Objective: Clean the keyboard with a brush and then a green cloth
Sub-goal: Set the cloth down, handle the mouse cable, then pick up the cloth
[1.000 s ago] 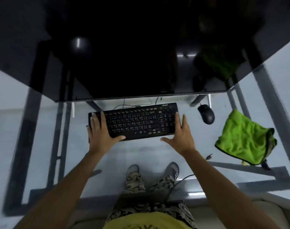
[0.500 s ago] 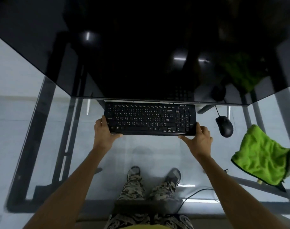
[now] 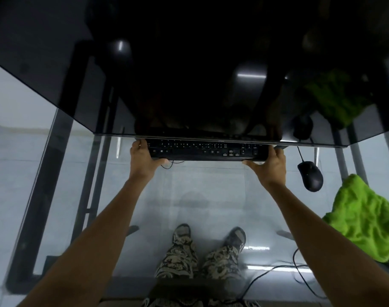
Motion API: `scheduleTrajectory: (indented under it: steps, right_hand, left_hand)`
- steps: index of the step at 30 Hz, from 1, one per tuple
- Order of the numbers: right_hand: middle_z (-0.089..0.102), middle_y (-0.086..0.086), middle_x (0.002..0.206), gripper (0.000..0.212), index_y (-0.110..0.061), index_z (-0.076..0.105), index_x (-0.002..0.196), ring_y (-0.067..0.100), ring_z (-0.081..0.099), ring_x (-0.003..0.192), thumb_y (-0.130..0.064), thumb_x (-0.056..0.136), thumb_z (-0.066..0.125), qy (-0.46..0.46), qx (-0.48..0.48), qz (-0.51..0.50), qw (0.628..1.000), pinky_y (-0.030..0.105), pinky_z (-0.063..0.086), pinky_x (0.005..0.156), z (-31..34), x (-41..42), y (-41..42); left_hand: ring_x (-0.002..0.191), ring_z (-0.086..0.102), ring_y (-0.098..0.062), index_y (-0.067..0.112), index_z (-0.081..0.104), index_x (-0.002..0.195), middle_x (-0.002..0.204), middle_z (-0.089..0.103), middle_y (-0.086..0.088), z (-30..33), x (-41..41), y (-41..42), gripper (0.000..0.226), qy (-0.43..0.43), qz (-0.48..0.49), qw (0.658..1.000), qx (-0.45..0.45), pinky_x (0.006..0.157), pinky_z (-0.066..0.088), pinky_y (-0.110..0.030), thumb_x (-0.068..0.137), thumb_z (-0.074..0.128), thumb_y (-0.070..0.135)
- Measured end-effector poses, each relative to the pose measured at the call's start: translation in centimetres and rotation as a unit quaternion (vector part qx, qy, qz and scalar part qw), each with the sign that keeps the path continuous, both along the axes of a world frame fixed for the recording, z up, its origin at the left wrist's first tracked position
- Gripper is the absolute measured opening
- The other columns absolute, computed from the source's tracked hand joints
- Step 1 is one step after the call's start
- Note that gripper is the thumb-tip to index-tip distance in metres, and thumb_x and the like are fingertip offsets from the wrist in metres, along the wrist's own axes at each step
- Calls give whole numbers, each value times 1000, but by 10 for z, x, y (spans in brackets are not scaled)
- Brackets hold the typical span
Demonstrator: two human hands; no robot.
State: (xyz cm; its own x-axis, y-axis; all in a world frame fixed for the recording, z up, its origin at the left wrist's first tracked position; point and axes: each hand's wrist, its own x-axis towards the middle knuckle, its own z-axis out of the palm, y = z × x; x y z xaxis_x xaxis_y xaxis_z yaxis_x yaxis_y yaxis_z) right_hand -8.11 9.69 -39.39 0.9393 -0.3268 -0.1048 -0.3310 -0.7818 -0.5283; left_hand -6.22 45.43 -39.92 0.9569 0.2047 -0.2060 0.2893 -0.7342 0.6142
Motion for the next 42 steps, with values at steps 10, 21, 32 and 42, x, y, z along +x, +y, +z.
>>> scheduleTrajectory:
  steps: [10, 21, 32, 42]
  right_hand:
    - [56, 19, 116, 60, -9, 56, 129, 37, 52, 107, -35, 79, 75, -66, -84, -7, 994, 51, 49, 88, 15, -33, -53]
    - [52, 23, 124, 65, -1, 48, 134, 38, 49, 114, -24, 80, 75, -48, -17, -185, 981, 44, 44, 96, -15, -80, -108]
    - [56, 11, 124, 64, -12, 54, 128, 33, 50, 110, -44, 76, 74, -41, -9, -165, 985, 45, 38, 89, -20, -19, -81]
    - [56, 12, 118, 60, -8, 56, 119, 32, 51, 103, -48, 76, 73, -58, -7, -167, 984, 43, 40, 85, -20, 9, -63]
  left_hand:
    - [148, 0, -34, 4, 6, 152, 160, 1, -20, 23, -62, -124, 86, -62, -64, 994, 65, 120, 4, -41, 93, 53, 45]
    - [140, 37, -25, 4, 43, 141, 150, 40, -12, -33, -63, -276, 48, -117, -426, 887, 133, 116, 29, -41, 99, 32, 26]
    - [145, 25, -19, 8, 36, 146, 155, 31, -8, -35, -61, -265, 50, -130, -400, 897, 134, 119, 21, -39, 100, 35, 28]
    - [145, 24, -19, 9, 36, 147, 155, 31, -8, -34, -62, -267, 50, -132, -400, 899, 120, 120, 20, -38, 101, 34, 30]
